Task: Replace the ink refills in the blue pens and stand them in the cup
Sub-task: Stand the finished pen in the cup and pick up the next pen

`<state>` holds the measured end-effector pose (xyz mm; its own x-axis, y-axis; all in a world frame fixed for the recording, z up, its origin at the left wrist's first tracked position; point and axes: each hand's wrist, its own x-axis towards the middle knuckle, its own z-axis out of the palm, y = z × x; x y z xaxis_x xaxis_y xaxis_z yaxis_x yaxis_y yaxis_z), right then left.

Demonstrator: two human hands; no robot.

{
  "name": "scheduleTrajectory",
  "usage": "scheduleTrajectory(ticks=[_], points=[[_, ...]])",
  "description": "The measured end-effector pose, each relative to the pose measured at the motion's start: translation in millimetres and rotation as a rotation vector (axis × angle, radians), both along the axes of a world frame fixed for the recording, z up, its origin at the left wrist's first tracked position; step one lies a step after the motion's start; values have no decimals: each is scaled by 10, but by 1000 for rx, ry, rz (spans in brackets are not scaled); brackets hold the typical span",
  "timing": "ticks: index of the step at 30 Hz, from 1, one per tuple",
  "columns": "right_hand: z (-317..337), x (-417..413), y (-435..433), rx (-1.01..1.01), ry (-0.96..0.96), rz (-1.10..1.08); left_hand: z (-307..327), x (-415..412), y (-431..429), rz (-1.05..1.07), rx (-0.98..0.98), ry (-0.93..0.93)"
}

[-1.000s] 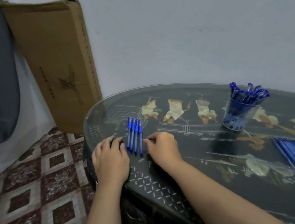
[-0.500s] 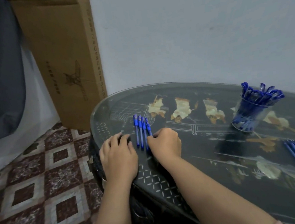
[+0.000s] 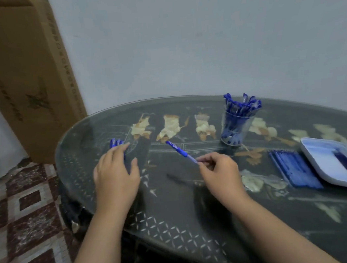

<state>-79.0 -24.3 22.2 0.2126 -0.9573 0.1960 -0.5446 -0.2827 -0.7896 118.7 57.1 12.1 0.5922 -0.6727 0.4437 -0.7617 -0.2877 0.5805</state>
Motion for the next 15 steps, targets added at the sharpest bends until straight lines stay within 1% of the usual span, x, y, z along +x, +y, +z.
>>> scheduleTrajectory(ticks=[3,5,8,11,15], points=[[-100,-520,-86,-115,64,-31,41,-472,-206,-276,51,-23],[-154,-816,-122,-176,101,-49,39,-799,-335,-393,100,-59],[-219,-1189,-166,-210,114,-78,-15,-1194,-508,-489,114,-114],[-255,-1472,-235,-235,110,-108,-63,-1476,-652,-548,69,-175],[-238,-1704,-294,-265,65,-108,-70,-1739,-804,-590,7,-142]])
